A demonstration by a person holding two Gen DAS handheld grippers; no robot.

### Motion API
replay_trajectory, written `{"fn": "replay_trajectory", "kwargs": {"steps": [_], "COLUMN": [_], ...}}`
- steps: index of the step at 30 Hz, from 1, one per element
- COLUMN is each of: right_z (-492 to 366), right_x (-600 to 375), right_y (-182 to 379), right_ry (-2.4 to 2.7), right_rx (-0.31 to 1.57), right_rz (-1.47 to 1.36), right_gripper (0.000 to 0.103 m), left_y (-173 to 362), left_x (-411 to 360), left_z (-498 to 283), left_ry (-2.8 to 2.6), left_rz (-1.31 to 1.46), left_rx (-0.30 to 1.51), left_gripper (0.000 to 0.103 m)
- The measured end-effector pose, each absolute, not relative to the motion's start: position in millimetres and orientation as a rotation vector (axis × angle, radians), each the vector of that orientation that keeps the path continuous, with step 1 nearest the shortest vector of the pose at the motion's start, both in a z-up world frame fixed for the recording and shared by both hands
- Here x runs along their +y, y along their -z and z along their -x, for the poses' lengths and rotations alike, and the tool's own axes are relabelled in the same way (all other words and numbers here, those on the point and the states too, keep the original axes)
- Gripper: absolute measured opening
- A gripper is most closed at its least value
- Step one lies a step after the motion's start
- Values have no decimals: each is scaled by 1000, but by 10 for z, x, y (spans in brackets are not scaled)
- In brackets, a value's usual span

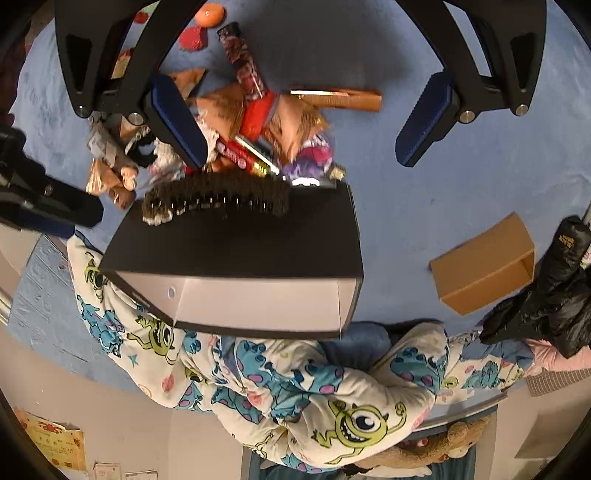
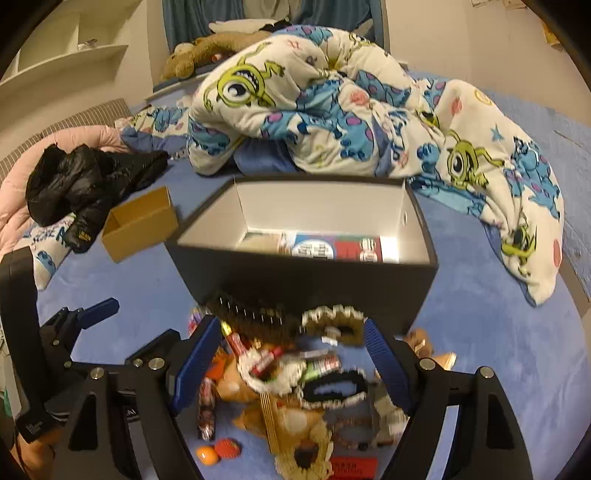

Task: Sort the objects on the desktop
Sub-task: 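Move both tools back out of the box toward the item pile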

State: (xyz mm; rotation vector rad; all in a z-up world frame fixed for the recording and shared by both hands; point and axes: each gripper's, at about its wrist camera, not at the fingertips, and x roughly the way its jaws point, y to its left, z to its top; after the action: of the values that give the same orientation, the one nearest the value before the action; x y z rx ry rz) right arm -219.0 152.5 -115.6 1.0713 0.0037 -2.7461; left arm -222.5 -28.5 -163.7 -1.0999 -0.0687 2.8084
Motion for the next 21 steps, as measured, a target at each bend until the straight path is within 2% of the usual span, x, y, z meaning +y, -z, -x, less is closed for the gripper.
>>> {"fn": "replay_trajectory", "kwargs": {"steps": [8,21], "right_z": [2108,2125], "right_x": [1576,1563], "right_y": [1527,1845], "right_ry": [2742,2673], "right_rx": [-21,-54], "right_rz": [-1160,-1227], "right_gripper": [82,82], "left_y": [1894,2132], "left_x": [-356,-229], "left_z": [2237,2411], "left_ry": [-2767,-2734], "left_rz": [1128,1172], "left_rx": [-164,-61], "left_gripper": [103,103]}}
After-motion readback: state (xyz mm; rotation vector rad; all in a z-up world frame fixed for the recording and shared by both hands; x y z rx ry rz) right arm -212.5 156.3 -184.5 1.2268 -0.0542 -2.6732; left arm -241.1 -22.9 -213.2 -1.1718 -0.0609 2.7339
